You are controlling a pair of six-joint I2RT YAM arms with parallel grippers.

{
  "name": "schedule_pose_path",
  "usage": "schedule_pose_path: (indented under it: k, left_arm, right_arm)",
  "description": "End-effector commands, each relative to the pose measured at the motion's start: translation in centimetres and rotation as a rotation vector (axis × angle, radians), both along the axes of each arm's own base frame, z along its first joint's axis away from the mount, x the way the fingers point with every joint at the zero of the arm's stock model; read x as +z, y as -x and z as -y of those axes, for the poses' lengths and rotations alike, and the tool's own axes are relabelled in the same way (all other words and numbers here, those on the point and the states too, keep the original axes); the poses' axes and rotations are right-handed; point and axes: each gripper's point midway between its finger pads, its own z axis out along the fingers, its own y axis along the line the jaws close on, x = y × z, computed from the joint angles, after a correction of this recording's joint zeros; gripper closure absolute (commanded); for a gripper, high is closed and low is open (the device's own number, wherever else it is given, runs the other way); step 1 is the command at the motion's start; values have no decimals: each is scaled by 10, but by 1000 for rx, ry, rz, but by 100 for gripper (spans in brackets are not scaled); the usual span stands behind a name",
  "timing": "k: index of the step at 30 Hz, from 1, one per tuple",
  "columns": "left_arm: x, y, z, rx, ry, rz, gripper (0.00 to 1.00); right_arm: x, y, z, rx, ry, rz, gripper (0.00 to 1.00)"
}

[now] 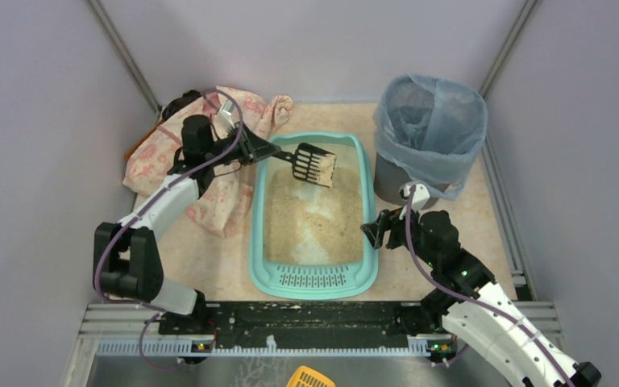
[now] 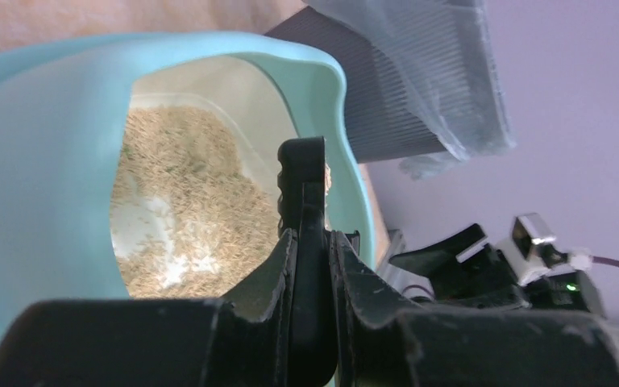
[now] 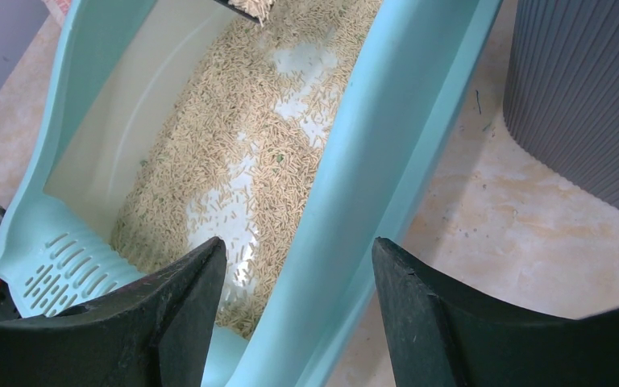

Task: Clean the litter box

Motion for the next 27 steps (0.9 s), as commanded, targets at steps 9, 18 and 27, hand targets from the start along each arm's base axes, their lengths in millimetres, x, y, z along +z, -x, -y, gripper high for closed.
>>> schedule_pose_path:
  k: [9, 18, 27]
  left_arm:
    - [4, 25, -27, 89, 268, -37, 100]
    - [18, 34, -40, 90, 260, -1, 100]
    - [20, 34, -35, 142, 204, 6, 100]
  right_arm:
    - [14, -4, -3, -1, -37, 42, 33]
    - [15, -4, -2, -5, -35, 42, 33]
    - [13, -5, -4, 2, -31, 37, 33]
